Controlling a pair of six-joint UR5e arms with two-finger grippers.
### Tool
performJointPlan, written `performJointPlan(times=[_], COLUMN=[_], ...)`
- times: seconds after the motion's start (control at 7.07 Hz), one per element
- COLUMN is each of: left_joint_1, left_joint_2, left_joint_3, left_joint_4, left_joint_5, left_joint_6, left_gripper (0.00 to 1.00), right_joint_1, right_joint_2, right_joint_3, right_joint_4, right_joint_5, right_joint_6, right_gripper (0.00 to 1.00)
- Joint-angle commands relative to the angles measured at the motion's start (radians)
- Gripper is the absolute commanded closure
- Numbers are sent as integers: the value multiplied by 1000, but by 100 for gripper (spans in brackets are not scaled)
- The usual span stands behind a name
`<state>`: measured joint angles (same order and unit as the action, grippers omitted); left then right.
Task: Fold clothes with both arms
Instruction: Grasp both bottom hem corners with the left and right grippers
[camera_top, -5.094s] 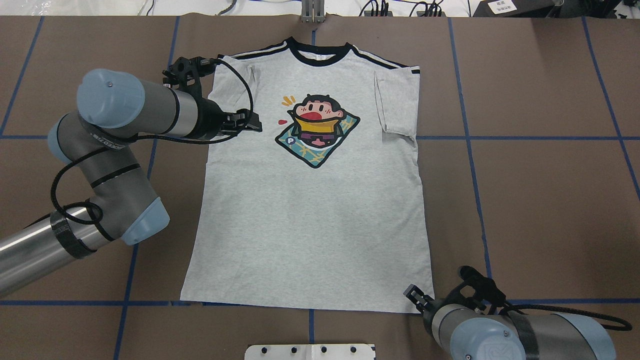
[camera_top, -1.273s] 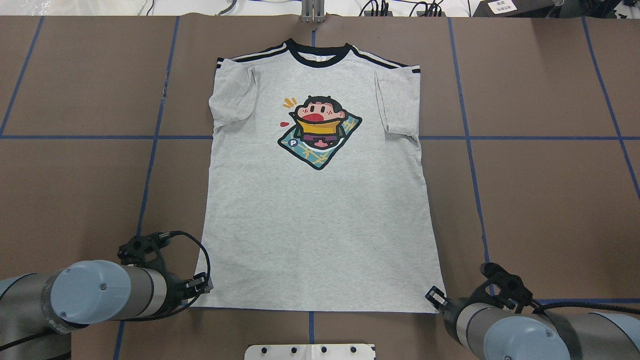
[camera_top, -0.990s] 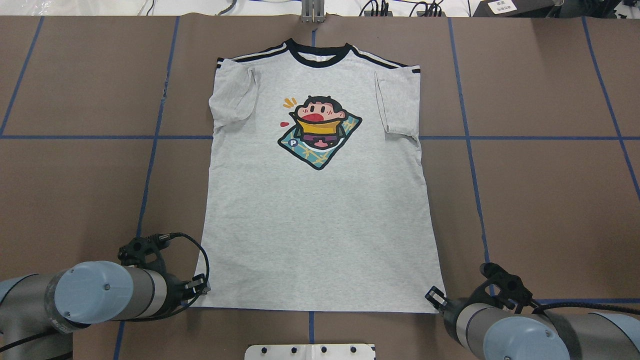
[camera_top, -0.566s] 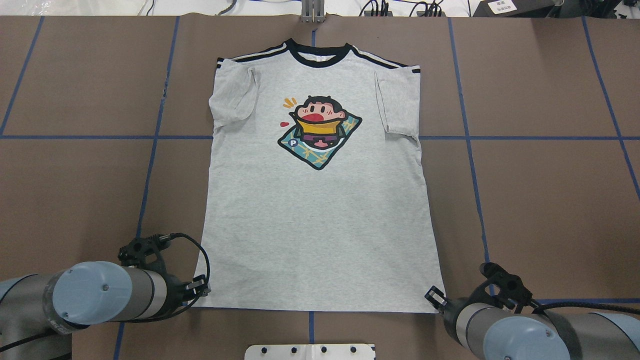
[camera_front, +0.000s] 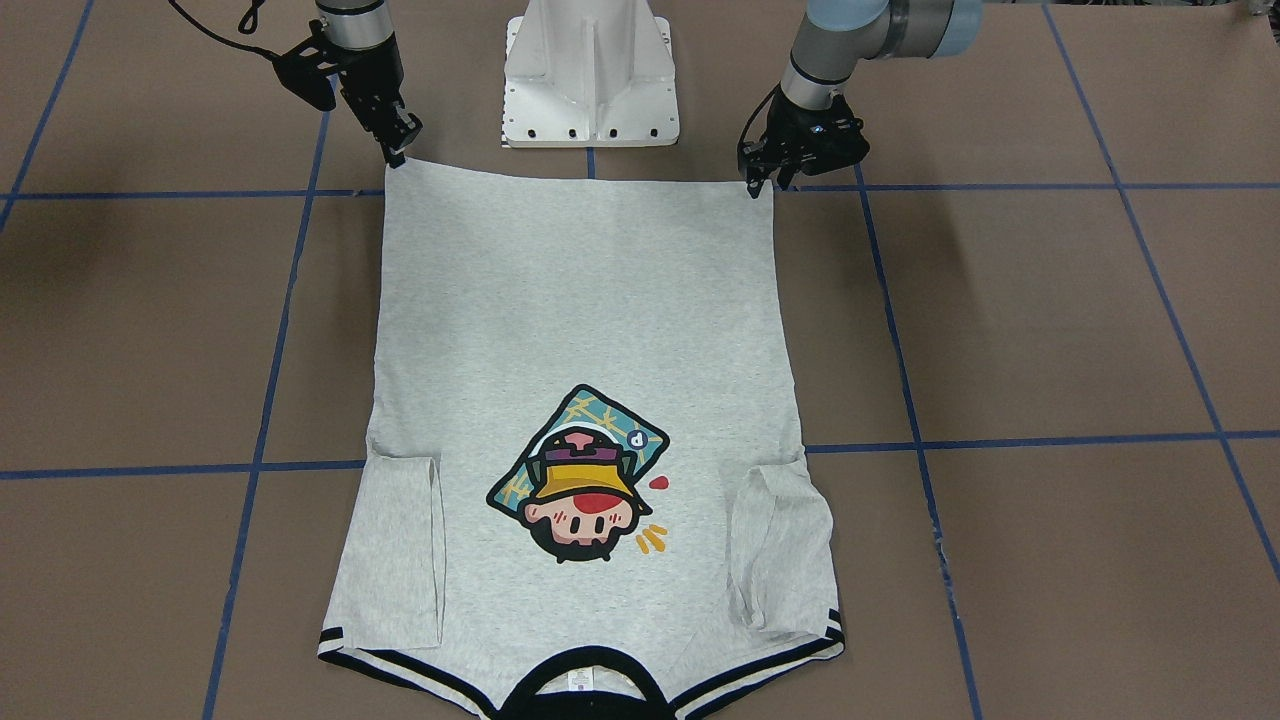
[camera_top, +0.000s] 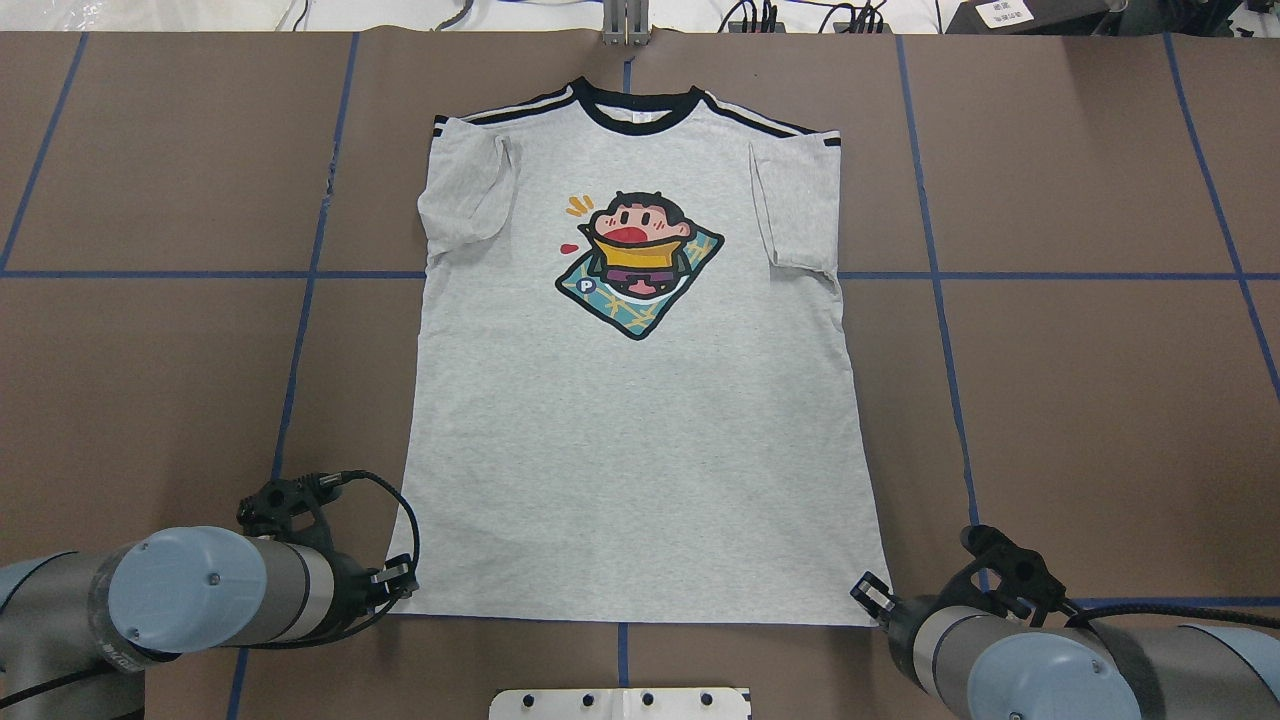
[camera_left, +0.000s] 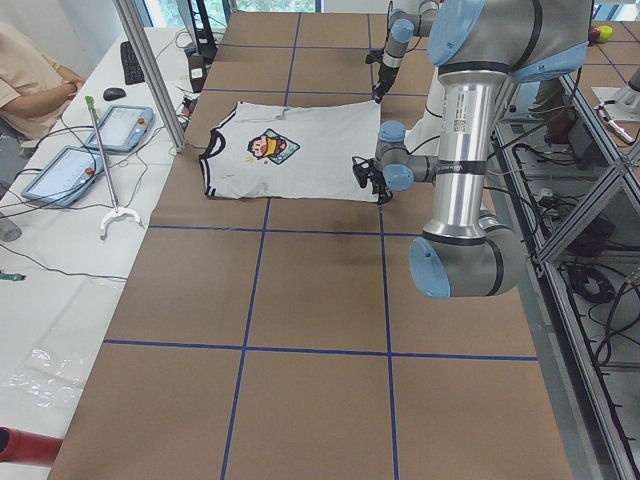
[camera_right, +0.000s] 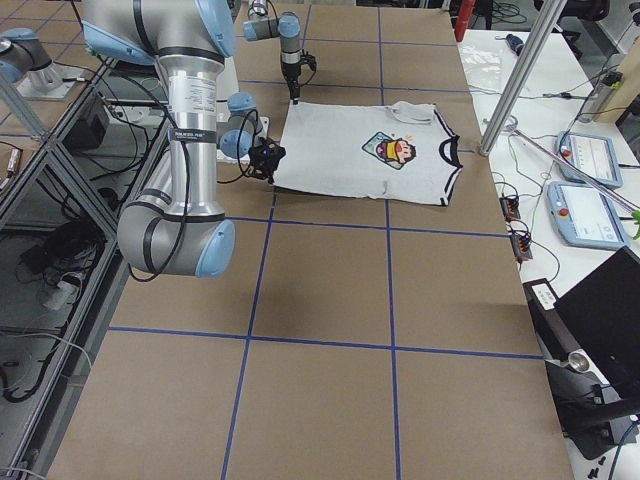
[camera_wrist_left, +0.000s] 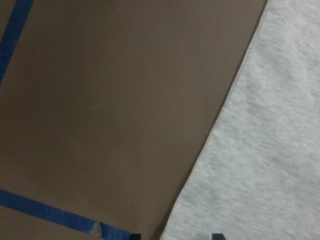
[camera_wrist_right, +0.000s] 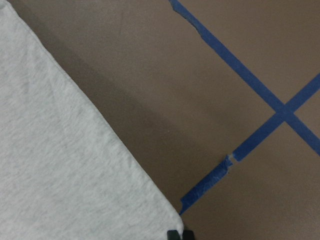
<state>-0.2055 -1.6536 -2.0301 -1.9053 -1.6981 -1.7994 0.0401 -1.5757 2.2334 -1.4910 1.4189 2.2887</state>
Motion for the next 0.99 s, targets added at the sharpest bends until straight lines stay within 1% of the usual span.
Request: performJointPlan(times=[0.0, 0.14, 0.28, 0.42, 0.71, 0.85], left_joint_1=[12, 12, 12, 12, 12, 12], left_joint_2=[2, 2, 3, 3, 3, 2], left_joint_3=[1, 1, 1, 1, -22, -57], left_joint_4=[0, 0, 0, 0, 0, 2], left_joint_5=[0, 0, 0, -3, -11, -35], left_joint_6=[0, 0, 0, 0, 0, 0], left_gripper=[48, 58, 77, 100, 100, 100], right_joint_1=[0, 1, 1, 1, 0, 1], right_joint_2=[0, 0, 2, 2, 8, 6], right_joint_3=[0, 0, 0, 0, -2, 2], right_joint_4=[0, 0, 0, 0, 0, 0], right_joint_5=[0, 0, 0, 2, 2, 2], right_joint_6=[0, 0, 0, 0, 0, 0], right_gripper=[100, 100, 100, 100, 100, 100])
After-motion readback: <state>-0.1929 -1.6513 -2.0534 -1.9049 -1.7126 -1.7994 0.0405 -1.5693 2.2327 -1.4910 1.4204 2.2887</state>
